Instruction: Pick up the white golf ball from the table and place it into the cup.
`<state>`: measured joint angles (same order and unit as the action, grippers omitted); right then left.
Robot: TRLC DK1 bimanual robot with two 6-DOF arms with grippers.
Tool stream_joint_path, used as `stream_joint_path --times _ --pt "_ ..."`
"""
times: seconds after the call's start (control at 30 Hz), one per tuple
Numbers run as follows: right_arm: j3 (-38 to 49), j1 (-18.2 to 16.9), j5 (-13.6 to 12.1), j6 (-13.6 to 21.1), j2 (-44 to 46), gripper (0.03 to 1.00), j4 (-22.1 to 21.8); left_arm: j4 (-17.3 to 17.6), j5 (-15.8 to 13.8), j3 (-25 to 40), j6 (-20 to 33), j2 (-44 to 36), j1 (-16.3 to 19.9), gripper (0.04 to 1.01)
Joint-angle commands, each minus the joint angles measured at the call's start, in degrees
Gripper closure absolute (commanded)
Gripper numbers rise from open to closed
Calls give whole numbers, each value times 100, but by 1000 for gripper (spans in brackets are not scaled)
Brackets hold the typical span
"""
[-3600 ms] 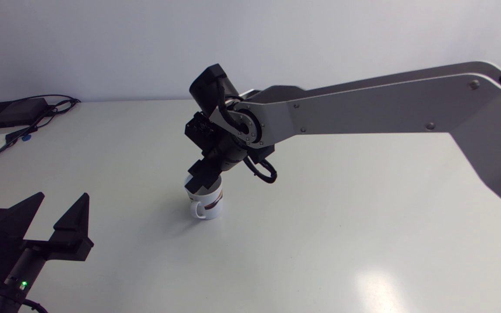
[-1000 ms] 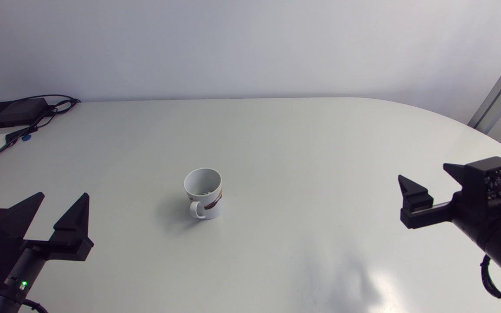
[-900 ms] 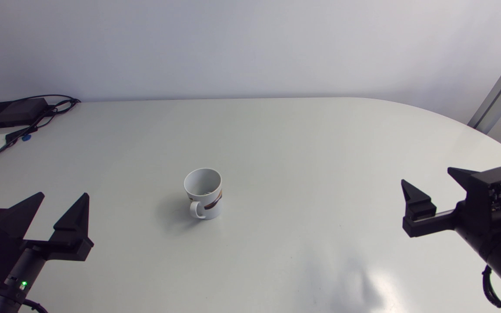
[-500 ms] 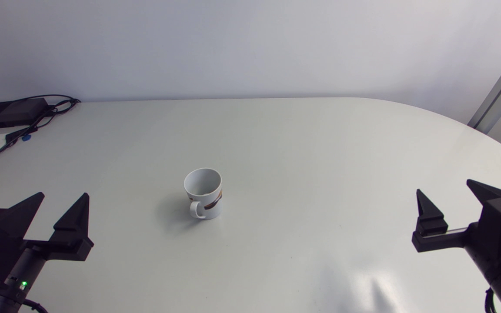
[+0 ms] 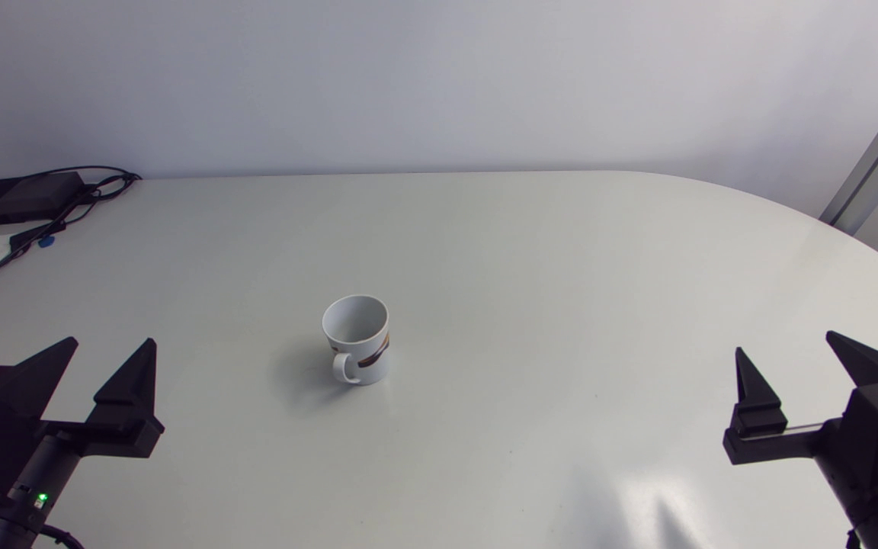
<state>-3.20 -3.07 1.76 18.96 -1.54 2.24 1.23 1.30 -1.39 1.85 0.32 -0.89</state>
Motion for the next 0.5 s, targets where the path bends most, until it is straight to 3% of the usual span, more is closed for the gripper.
stream_joint_path --times 0.0,0.17,0.27,0.4,0.47 --pt "136 -80 26 2 22 72 145 -53 -16 121 -9 -93 9 52" --pt "197 -62 -273 -42 180 72 22 -44 -16 121 0 -93 9 52" --pt "320 -9 -264 -24 198 72 -189 -44 -16 121 0 -93 9 52" --pt "320 17 -255 46 189 72 -163 -53 -16 121 0 -93 9 52" --pt "320 8 -255 -103 180 72 -145 -44 -16 121 0 -93 9 52"
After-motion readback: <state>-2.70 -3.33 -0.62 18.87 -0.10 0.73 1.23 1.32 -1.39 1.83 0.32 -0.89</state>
